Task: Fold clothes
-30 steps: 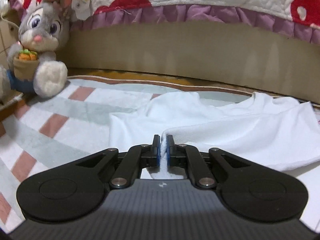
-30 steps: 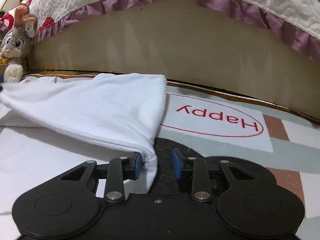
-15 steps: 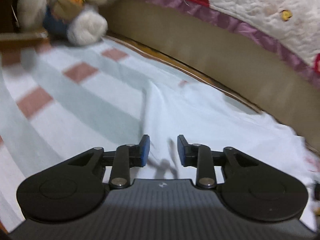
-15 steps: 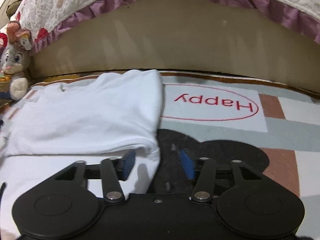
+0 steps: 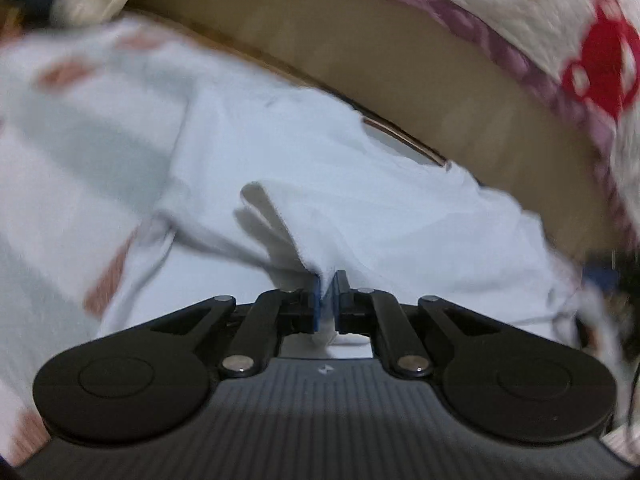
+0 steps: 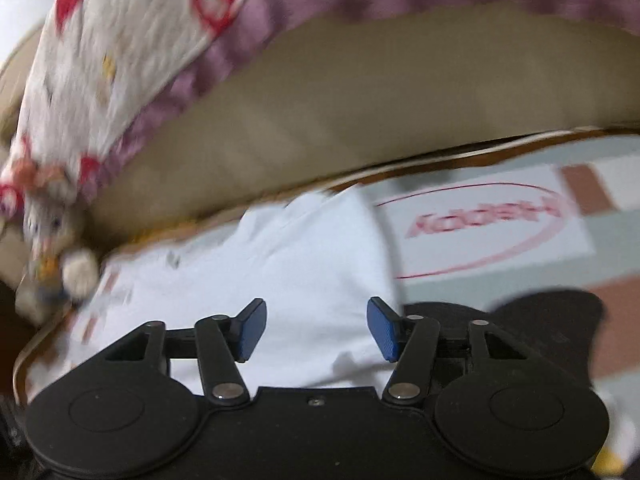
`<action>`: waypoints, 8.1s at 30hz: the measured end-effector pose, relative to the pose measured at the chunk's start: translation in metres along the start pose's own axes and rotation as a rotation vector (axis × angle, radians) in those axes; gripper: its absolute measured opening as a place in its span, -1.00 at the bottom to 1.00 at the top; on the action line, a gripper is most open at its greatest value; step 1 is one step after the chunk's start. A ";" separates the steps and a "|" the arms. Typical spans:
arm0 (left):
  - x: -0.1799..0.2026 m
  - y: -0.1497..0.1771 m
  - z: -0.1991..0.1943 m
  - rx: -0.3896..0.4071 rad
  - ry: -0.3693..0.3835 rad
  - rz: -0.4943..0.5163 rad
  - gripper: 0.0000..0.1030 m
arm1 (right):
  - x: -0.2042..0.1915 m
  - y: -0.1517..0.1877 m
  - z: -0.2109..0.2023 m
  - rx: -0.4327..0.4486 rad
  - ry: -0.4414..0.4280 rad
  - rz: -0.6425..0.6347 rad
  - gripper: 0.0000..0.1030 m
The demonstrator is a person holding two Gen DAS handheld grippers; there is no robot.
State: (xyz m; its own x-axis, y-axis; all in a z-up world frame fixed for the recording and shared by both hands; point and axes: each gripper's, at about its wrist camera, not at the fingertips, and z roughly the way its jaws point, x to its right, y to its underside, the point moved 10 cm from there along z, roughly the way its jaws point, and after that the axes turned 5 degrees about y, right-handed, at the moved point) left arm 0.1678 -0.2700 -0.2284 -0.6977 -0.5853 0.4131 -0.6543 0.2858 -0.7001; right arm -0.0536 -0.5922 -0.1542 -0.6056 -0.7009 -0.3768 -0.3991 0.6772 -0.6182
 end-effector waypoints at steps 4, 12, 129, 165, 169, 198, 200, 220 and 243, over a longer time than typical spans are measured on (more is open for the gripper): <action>0.024 -0.014 -0.006 0.066 -0.023 0.106 -0.89 | -0.049 -0.020 0.034 -0.031 0.045 -0.272 0.20; 0.077 -0.069 -0.038 0.273 -0.045 0.359 -0.91 | -0.071 -0.008 0.067 0.083 0.014 -0.130 0.15; 0.093 0.076 -0.110 0.036 -0.014 0.393 -0.84 | -0.009 0.105 -0.154 -0.451 0.057 -0.447 -0.12; -0.007 0.070 -0.161 -0.028 -0.119 -0.117 0.02 | -0.297 0.248 -0.080 0.038 -0.242 -1.015 0.01; -0.005 0.084 -0.154 -0.094 -0.108 -0.091 -0.70 | -0.251 0.221 -0.068 -0.051 -0.157 -0.887 -1.00; -0.008 0.099 -0.139 -0.172 -0.218 0.007 -0.32 | -0.044 0.230 -0.153 -0.155 0.007 -1.006 -0.10; -0.012 0.097 -0.141 -0.160 -0.213 -0.007 -0.31 | -0.051 0.221 -0.140 -0.137 -0.027 -1.038 -0.15; -0.013 0.099 -0.117 -0.161 -0.225 0.031 -0.91 | -0.003 0.142 -0.056 -0.151 -0.120 -0.259 -0.74; 0.010 0.078 -0.115 -0.020 -0.126 0.090 -0.89 | 0.007 0.097 -0.037 0.020 -0.138 -0.078 -0.85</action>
State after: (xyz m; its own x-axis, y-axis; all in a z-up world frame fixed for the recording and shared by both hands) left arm 0.0766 -0.1667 -0.2120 -0.7121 -0.6472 0.2721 -0.5977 0.3554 -0.7187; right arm -0.1222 -0.5235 -0.1918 -0.4725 -0.7760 -0.4178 -0.4263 0.6161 -0.6623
